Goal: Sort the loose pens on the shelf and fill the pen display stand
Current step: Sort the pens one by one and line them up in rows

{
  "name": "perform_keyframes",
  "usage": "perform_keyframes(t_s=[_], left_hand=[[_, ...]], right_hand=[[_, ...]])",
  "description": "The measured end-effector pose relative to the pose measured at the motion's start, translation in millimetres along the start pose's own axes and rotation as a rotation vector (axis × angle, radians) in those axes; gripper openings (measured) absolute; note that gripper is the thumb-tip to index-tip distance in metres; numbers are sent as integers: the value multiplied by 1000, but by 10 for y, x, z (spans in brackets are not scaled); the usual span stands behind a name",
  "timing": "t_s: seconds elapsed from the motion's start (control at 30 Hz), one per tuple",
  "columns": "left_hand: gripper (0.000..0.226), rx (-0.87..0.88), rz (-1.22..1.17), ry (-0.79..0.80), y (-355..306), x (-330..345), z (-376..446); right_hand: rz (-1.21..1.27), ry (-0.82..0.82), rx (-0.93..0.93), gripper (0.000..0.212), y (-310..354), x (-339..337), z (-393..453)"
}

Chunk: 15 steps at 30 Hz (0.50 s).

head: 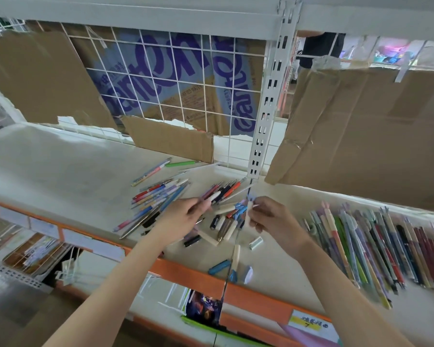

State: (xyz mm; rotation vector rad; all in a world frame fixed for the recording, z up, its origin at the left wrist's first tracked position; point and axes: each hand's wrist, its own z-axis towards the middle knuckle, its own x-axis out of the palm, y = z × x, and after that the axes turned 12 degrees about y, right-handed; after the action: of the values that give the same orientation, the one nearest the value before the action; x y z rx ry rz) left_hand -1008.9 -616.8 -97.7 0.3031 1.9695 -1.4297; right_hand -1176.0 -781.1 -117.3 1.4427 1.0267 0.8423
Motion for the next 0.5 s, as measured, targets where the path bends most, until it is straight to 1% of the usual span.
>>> perform_keyframes(t_s=[0.1,0.13,0.17,0.23,0.33,0.43,0.5], left_hand=[[30,-70,-425,206,-53,105,-52],[28,-82,-512,258,-56,133,-68],[26,-83,-545,296,-57,154,-86],[24,-73,-554,326,-64,187,-116],[23,-54,-519,305,-70,206,-144],[20,-39,-464,281,-58,208,-171],[20,-33,-452,272,-55,208,-183]], right_hand=[[251,13,-2,7,-12,80,-84],[305,16,-2,6,-18,107,-113],[348,19,-6,7,-21,129,-137],[397,25,-20,11,-11,153,-171],[415,20,-41,11,4,169,-192],[471,-28,-81,8,21,171,-199],[528,-69,-121,15,32,164,-206]])
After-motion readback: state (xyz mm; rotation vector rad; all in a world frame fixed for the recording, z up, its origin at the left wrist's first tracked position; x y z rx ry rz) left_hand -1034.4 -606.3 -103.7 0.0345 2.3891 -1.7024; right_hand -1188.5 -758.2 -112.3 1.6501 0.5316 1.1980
